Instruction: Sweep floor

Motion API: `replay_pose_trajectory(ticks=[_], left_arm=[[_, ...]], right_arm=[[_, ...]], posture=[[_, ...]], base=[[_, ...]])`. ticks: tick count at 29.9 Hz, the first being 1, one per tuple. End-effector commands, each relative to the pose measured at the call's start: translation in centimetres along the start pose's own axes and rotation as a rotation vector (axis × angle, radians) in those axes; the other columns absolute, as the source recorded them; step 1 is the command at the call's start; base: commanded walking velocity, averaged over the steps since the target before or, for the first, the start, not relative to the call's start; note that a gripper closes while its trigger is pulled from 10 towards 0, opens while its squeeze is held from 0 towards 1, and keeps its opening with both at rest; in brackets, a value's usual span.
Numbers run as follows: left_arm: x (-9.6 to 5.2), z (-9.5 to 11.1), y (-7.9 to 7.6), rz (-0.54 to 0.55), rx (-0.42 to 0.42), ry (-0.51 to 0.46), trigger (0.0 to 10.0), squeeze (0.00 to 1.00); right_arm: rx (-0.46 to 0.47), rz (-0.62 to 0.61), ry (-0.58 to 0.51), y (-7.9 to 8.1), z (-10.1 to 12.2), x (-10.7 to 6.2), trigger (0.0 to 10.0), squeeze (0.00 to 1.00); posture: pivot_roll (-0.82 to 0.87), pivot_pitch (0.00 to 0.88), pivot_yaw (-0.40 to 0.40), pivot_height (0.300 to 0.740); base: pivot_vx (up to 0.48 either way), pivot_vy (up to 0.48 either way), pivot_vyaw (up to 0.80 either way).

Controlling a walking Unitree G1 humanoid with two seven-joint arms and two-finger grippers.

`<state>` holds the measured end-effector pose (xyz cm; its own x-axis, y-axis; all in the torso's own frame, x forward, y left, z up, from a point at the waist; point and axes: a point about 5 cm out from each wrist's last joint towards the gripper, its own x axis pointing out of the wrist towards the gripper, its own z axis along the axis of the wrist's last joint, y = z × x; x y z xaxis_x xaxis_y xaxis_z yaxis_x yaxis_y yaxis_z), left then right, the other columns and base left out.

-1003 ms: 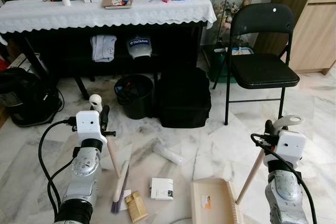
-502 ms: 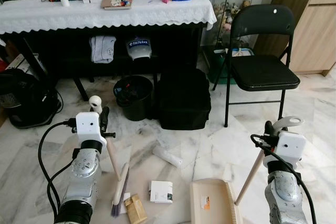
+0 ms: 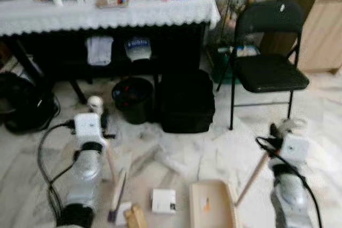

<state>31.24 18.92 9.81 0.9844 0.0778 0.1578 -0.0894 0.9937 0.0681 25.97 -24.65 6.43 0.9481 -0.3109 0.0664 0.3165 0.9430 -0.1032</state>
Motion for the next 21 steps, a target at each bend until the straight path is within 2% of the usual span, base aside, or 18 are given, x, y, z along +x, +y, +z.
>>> replay_pose_trajectory(ticks=[1,17,21], left_arm=[[0.0,0.3,1.3,0.032,0.022,-0.023,10.0,0.0],[-0.5,0.2,1.6,0.021,0.033,-0.013,10.0,0.0],[-0.7,0.1,1.7,0.003,0.044,-0.004,10.0,0.0]], right_arm=[[0.002,0.028,-0.049,0.8,1.1,0.5,10.0,0.0],[0.0,0.028,-0.026,0.8,0.2,-0.1,10.0,0.0],[-0.048,0.042,0.003,0.8,-0.8,-0.4,10.0,0.0]], posture=[[-0.08,0.0,0.028,0.74],[-0.08,0.0,0.043,0.74],[-0.08,0.0,0.061,0.74]], base=[[0.0,0.0,0.0],[0.0,0.0,0.0],[0.0,0.0,0.0]])
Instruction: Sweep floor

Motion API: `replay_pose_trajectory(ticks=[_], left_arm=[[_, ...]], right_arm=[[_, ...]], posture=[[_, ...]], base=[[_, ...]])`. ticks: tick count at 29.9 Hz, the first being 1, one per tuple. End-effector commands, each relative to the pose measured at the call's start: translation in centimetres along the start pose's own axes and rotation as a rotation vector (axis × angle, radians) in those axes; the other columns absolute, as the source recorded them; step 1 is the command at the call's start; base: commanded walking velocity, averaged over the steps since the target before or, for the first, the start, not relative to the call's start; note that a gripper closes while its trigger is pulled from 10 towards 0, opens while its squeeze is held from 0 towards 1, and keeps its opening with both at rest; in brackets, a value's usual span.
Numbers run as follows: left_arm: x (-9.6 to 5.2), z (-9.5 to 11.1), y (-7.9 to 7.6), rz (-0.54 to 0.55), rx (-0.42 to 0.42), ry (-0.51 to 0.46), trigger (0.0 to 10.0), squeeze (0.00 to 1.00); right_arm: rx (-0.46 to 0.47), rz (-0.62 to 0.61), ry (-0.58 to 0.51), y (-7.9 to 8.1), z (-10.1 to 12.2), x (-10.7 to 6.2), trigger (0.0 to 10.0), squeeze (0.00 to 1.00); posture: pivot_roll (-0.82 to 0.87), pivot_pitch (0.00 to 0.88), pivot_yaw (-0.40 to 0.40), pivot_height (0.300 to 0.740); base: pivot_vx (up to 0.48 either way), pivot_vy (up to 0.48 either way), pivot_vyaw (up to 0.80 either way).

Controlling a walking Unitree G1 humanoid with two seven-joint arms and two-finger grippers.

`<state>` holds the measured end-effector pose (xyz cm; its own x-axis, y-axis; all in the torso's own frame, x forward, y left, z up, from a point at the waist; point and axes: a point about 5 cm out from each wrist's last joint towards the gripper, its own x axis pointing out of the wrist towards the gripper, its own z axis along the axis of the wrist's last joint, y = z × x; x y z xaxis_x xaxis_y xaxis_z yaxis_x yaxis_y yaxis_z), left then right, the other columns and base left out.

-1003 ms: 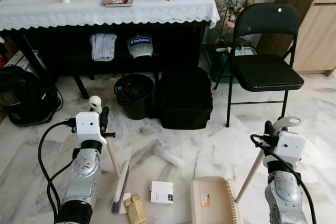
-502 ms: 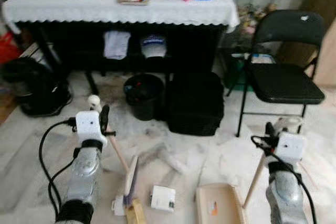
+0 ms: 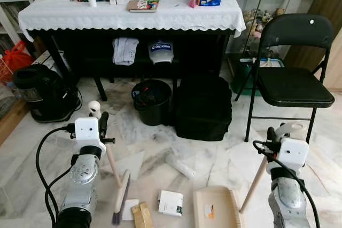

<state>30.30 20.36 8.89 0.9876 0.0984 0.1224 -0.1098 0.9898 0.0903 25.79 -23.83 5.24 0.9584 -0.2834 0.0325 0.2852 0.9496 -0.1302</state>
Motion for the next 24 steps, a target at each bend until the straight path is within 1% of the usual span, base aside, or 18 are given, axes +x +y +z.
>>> replay_pose_trajectory(ticks=[1,7,8,11,12,15,17,22,24], left_arm=[[0.0,0.9,0.4,-0.019,0.023,-0.039,10.0,0.0],[-0.1,0.9,0.7,-0.029,0.033,-0.034,10.0,0.0],[0.0,1.0,0.6,-0.035,0.034,-0.033,10.0,0.0],[0.0,1.0,0.5,-0.04,0.034,-0.034,10.0,0.0],[-0.1,1.1,0.5,-0.044,0.034,-0.034,10.0,0.0],[-0.3,1.2,0.6,-0.046,0.034,-0.036,10.0,0.0],[-0.5,1.1,0.8,-0.045,0.037,-0.033,10.0,0.0],[-0.7,1.1,1.0,-0.043,0.04,-0.032,10.0,0.0],[-0.8,1.2,1.2,-0.043,0.043,-0.032,10.0,0.0]], right_arm=[[-0.027,0.008,-0.023,0.0,0.1,0.0,10.0,0.0],[-0.047,0.001,-0.012,0.0,-0.1,0.5,10.0,0.0],[-0.069,0.004,-0.015,-0.1,-0.2,0.8,10.0,0.0],[-0.091,0.012,-0.02,-0.1,-0.1,1.0,10.0,0.0],[-0.12,0.023,-0.025,-0.2,-0.1,1.3,10.0,0.0],[-0.138,0.03,-0.033,-0.2,0.1,1.6,10.0,0.0],[-0.163,0.052,-0.057,0.1,0.7,2.3,10.0,0.0],[-0.165,0.083,-0.077,1.0,1.1,2.7,10.0,0.0],[-0.161,0.101,-0.084,1.6,1.2,2.8,10.0,0.0]], posture=[[-0.08,0.0,0.068,0.74],[-0.08,0.0,0.079,0.74],[-0.08,0.0,0.081,0.74],[-0.07,0.0,0.083,0.74],[-0.07,0.0,0.085,0.74],[-0.07,0.0,0.084,0.74],[-0.06,0.0,0.081,0.74],[-0.05,0.0,0.079,0.74],[-0.04,0.0,0.078,0.74]], base=[[0.0,0.0,0.0],[0.0,0.0,0.0],[0.0,0.0,0.0],[0.0,0.0,0.0],[0.0,0.0,0.0],[0.0,0.0,0.0],[0.0,0.0,0.0],[0.0,0.0,0.0],[0.0,0.0,0.0]])
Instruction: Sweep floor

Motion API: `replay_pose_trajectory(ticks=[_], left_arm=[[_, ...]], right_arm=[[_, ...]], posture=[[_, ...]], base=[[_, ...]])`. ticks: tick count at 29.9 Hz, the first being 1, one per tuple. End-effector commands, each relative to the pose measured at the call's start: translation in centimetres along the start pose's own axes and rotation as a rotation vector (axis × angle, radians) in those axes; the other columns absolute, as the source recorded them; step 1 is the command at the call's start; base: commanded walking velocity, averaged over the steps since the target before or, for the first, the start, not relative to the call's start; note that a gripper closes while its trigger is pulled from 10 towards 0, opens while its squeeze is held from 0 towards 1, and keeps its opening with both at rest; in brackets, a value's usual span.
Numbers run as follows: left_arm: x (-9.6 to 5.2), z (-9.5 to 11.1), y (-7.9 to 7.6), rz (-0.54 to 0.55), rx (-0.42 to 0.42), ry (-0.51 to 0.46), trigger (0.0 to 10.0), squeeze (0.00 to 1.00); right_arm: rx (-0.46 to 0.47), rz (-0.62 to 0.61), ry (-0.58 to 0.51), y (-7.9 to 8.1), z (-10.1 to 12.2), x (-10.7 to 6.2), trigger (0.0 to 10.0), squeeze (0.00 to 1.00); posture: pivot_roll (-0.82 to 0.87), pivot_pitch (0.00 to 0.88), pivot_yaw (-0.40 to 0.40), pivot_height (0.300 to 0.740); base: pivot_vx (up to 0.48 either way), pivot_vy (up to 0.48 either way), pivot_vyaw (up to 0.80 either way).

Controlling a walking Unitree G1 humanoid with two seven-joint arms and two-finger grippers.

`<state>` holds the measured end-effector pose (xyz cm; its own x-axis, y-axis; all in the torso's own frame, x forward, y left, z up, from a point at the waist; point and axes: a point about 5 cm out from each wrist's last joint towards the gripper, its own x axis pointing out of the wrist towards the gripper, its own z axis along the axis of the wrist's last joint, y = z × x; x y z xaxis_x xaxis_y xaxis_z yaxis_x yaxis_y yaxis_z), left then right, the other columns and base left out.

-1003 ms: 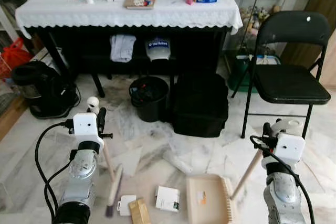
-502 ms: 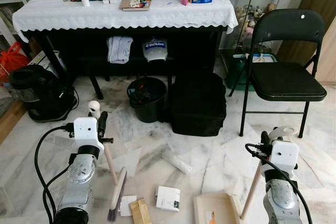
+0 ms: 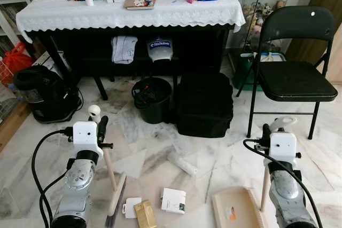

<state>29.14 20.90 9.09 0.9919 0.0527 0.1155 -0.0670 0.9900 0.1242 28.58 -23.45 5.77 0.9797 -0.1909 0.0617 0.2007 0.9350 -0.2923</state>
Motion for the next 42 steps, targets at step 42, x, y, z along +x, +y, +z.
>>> replay_pose_trajectory(ticks=[42], left_arm=[[-1.8,1.7,1.6,0.0,-0.002,-0.013,10.0,0.0]], right_arm=[[0.069,-0.175,0.014,0.1,0.1,1.5,10.0,0.0]], posture=[[0.01,0.0,0.066,0.74]], base=[[0.0,0.0,0.0]])
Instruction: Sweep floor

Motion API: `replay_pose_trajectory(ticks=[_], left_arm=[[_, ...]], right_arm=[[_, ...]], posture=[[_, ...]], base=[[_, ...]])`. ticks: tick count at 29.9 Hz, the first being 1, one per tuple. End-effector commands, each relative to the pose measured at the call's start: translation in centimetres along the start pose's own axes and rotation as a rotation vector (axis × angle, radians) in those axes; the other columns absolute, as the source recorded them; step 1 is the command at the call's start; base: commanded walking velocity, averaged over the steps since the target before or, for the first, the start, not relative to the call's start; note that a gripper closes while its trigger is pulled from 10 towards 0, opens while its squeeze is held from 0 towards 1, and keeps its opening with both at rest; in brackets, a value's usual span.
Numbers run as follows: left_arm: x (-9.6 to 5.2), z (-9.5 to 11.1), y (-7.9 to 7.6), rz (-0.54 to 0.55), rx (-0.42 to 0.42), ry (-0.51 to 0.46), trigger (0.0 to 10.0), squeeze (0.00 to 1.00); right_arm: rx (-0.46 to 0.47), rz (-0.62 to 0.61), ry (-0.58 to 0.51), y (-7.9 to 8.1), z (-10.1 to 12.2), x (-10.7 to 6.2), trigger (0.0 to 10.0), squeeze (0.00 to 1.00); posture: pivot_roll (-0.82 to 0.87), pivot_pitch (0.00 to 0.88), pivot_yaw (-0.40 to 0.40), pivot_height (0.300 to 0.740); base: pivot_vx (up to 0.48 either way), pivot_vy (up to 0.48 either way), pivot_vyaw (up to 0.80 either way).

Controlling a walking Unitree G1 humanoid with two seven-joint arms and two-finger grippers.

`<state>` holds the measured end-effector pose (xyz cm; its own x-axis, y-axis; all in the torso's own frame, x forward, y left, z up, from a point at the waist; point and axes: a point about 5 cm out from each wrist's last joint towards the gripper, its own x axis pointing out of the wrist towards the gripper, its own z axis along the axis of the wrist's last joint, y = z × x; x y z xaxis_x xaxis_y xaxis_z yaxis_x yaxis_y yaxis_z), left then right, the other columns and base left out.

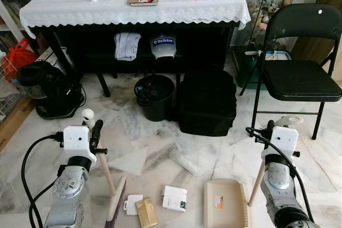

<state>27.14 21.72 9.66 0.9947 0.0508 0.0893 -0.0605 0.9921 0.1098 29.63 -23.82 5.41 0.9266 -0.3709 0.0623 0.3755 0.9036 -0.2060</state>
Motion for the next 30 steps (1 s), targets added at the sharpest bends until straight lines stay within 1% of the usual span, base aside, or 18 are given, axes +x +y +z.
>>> replay_pose_trajectory(ticks=[1,5,9,12,17,19,22,23,24,30], left_arm=[[0.0,1.0,0.5,0.005,0.013,-0.039,10.0,0.0],[-0.2,1.0,0.8,0.007,0.017,-0.035,10.0,0.0],[-0.7,1.2,1.3,0.009,0.029,-0.031,10.0,0.0],[-1.1,1.3,1.5,0.01,0.034,-0.028,10.0,0.0],[-1.3,1.4,2.0,0.019,0.043,-0.025,10.0,0.0],[-1.2,1.5,2.0,0.018,0.044,-0.027,10.0,0.0],[-1.1,1.4,1.9,0.017,0.042,-0.025,10.0,0.0],[-1.1,1.5,1.8,0.017,0.04,-0.025,10.0,0.0],[-1.1,1.5,1.8,0.016,0.039,-0.024,10.0,0.0],[-0.9,1.6,1.7,0.016,0.032,-0.029,10.0,0.0]], right_arm=[[-0.01,0.012,-0.032,0.2,0.6,0.3,10.0,0.0],[-0.013,0.023,-0.027,0.4,0.3,0.0,10.0,0.0],[-0.037,0.054,-0.016,0.7,-0.2,-0.5,10.0,0.0],[-0.04,0.055,-0.013,0.7,-0.4,-0.6,10.0,0.0],[-0.031,0.033,-0.029,0.5,0.2,0.0,10.0,0.0],[-0.035,0.045,-0.048,0.9,0.8,0.3,10.0,0.0],[-0.004,0.042,-0.05,1.2,1.2,0.7,10.0,0.0],[0.047,0.019,-0.036,1.1,1.4,1.0,10.0,0.0],[0.062,0.012,-0.032,1.1,1.4,1.1,10.0,0.0],[0.055,0.021,-0.031,1.3,1.5,1.2,10.0,0.0]], posture=[[0.01,0.0,0.066,0.74],[0.02,0.0,0.067,0.74],[0.04,0.0,0.068,0.74],[0.05,0.0,0.067,0.74],[0.05,0.0,0.069,0.74],[0.04,0.0,0.07,0.74],[0.04,0.0,0.07,0.74],[0.03,0.0,0.07,0.74],[0.03,0.0,0.07,0.74],[0.04,0.0,0.066,0.74]], base=[[0.0,0.0,0.0],[0.0,0.0,0.0],[0.0,0.0,0.0],[0.0,0.0,0.0],[0.0,0.0,0.0],[0.0,0.0,0.0],[0.0,0.0,0.0],[0.0,0.0,0.0],[0.0,0.0,0.0],[0.0,0.0,0.0]])
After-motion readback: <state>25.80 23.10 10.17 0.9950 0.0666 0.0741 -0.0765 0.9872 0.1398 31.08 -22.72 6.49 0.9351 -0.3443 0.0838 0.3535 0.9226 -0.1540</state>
